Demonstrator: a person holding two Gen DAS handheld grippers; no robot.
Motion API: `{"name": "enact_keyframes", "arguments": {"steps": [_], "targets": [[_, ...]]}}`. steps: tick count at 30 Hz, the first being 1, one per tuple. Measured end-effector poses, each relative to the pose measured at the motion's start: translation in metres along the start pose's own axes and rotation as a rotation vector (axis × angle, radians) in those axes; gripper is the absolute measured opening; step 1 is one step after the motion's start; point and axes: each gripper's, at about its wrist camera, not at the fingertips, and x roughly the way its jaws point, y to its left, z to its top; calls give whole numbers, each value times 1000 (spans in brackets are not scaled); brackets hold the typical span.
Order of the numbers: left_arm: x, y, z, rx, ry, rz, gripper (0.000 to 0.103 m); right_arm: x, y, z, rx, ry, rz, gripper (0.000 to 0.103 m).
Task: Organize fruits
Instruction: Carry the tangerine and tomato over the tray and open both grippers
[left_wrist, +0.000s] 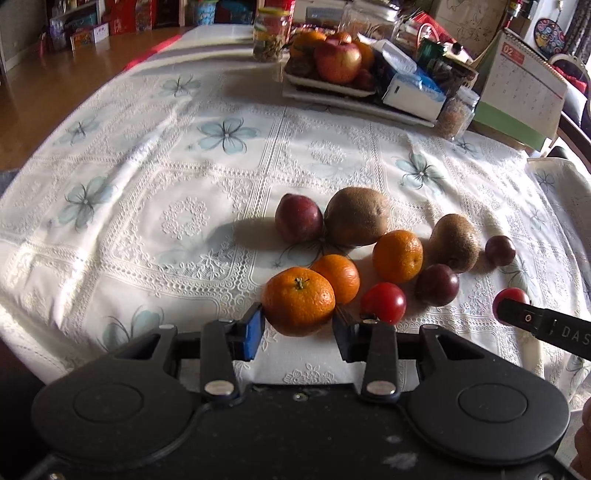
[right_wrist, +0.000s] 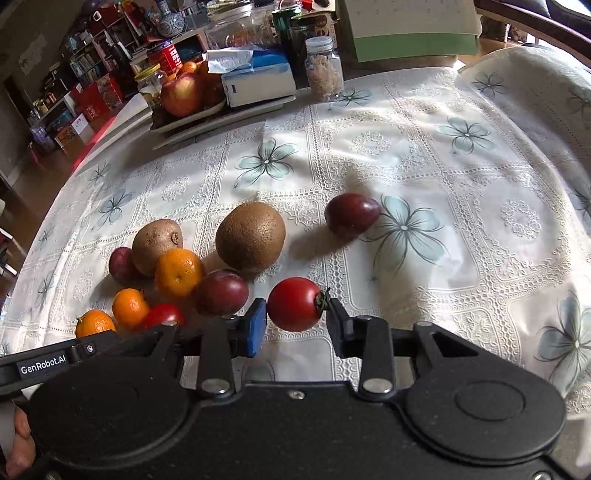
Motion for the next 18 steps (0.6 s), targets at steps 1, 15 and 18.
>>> {"name": "enact_keyframes", "arguments": {"steps": [1,15,18], "targets": [[-6,0,-2,8,-10,-2,40,-6,1,-1,-1,-15,-6,45],[-81,9,-88,8,-38,-26,40,-96,12,-84,-42,-102,-58,44],[-92,9,-111,15,-27,-11,40,-112,15,-102,-49,-106,-58,44]]}}
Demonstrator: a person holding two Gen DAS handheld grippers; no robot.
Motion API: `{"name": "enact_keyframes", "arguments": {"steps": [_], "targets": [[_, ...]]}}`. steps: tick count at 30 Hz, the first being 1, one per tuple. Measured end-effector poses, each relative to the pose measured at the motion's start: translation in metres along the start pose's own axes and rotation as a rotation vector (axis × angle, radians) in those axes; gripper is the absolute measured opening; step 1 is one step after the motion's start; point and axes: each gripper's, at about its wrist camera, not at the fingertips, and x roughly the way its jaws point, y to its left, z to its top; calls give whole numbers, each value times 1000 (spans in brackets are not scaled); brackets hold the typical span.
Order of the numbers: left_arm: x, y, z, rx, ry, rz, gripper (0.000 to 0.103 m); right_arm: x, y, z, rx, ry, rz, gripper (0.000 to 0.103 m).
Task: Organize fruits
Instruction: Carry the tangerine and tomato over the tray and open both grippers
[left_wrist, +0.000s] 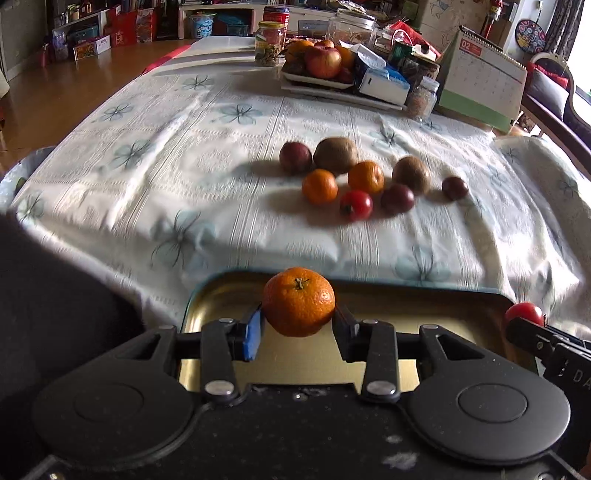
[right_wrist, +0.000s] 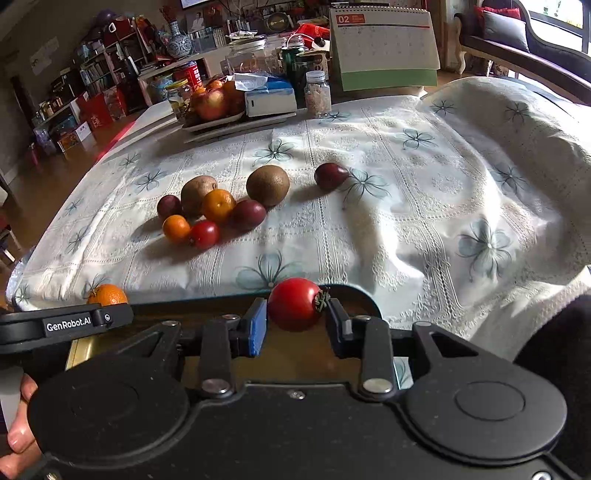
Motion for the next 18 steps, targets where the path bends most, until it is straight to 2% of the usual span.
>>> {"name": "enact_keyframes", "arguments": {"steps": [8,14,18], "targets": [[-27,-6,-44,41,-1,11,40,-40,1,-37,27,-21,10,44],[-42,-16,-60,91,-38,39,40,-62,6,-58,23,-32,17,43],[-44,-18,-67,101,-25,38,40,-67,15,-66,-19,-38,12,43]]}}
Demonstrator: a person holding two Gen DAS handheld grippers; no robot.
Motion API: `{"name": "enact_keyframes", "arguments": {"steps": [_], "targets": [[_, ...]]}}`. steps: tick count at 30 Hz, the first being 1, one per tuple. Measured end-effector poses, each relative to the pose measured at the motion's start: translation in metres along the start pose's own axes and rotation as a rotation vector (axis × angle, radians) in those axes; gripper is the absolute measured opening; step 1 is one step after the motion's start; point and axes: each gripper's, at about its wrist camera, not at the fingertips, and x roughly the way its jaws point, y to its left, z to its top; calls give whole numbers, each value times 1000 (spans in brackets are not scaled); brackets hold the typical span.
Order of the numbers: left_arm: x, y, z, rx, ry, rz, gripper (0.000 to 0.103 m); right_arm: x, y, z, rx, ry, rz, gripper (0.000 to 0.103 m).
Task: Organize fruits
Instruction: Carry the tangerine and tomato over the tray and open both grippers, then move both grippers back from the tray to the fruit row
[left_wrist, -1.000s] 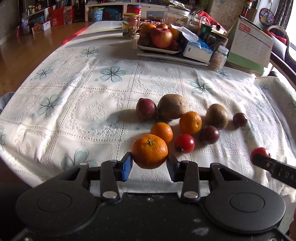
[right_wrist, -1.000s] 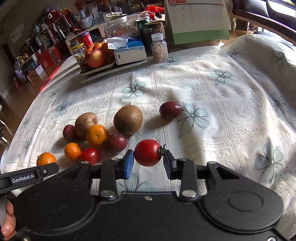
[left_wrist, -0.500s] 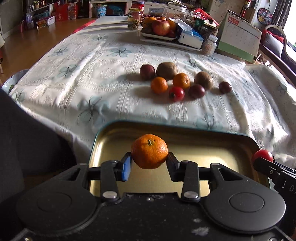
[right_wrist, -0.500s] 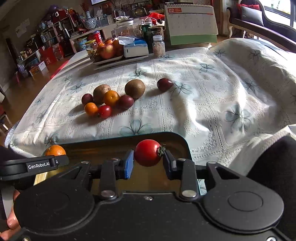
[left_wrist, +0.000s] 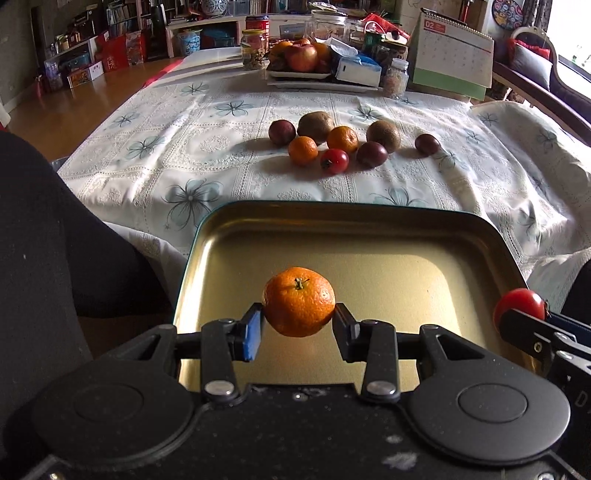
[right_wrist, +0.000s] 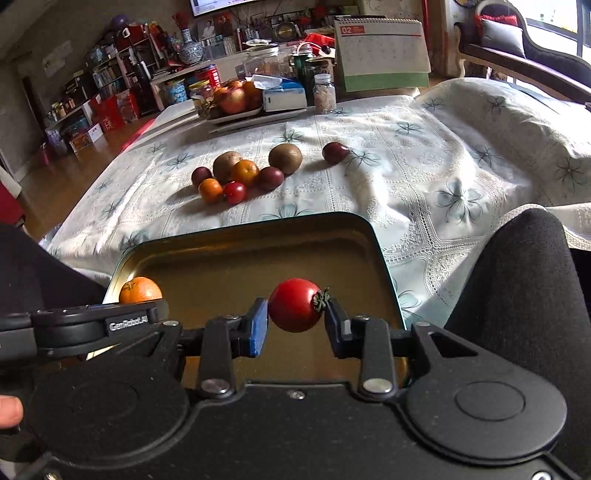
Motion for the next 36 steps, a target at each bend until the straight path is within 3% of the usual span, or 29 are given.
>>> {"name": "enact_keyframes", "arguments": {"steps": [4,7,28,36], "targets": [[-2,2,-4,-18,7,4,40,2,5,-1,-25,4,-5,41],[0,5,-3,-36,11,17,39,7,4,-1,-7,27,2,29],[7,-2,-3,-13,34,44,38,11,9,-3,-26,58,-5,31],[3,-1,-2,-31,6,78,45,13,13,-3,-50,74,-19,31]]}}
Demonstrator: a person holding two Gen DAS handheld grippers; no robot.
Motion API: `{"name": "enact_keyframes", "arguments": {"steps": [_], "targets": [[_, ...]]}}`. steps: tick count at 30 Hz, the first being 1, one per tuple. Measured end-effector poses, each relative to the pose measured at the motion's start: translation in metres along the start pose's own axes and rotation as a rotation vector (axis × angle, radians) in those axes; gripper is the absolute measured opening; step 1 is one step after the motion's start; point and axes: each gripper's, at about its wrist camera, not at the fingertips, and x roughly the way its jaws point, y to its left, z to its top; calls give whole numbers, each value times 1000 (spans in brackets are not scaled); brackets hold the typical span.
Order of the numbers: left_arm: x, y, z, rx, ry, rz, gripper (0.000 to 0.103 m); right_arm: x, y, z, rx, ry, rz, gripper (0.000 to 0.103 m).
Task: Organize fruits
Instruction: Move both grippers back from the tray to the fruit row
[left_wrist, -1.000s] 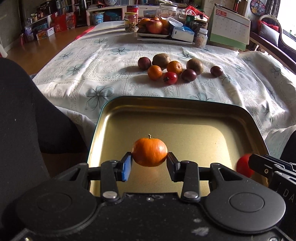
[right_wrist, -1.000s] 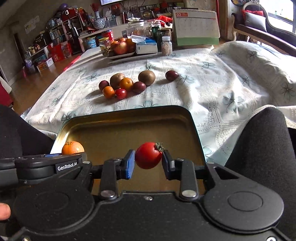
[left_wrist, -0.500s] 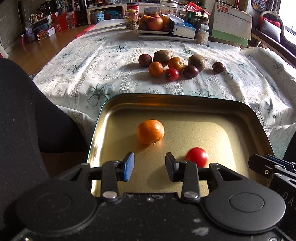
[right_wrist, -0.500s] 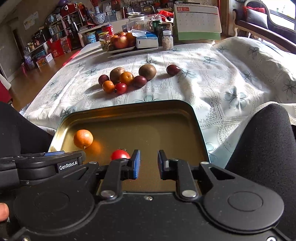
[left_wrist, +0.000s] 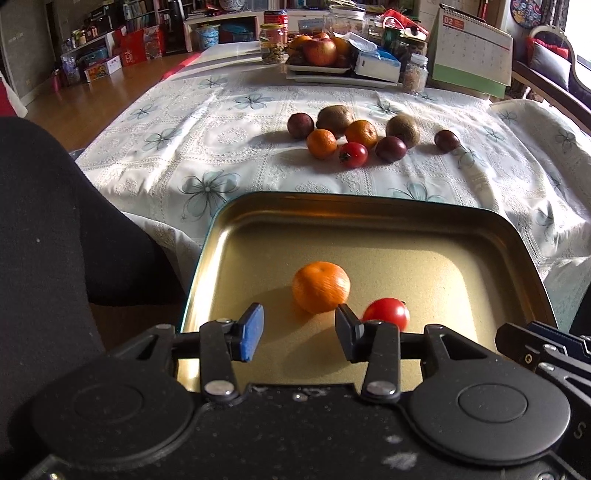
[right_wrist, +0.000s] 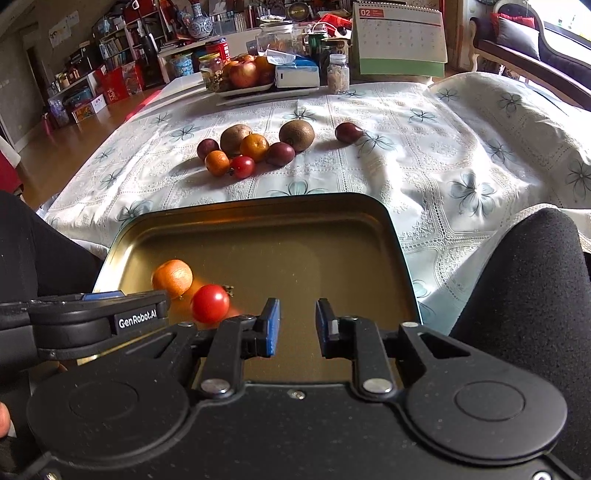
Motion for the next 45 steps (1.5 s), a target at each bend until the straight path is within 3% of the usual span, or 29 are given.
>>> {"name": "enact_keyframes", "arguments": {"steps": [11,16,24,33,42,45], "targets": [[-2,1,0,-18,-19,47,45,3,4,0,-30,27,-13,31],[-4,-1,0,12,-16,10,45,3,1,0,-13,27,-4,31],[-4,-1,-1,12,-5,17,45,0,2,-1,2,7,-43,32],[-6,-1,-2,13,-22,10,45,3,-13,0,118,33,-42,33],[-10,1,-3,1,-55,43,45,4,-9,1,86,50,-46,33],[-11,2,-1,0,-50,20,45,4,-8,2,78,52,-42,33]]}}
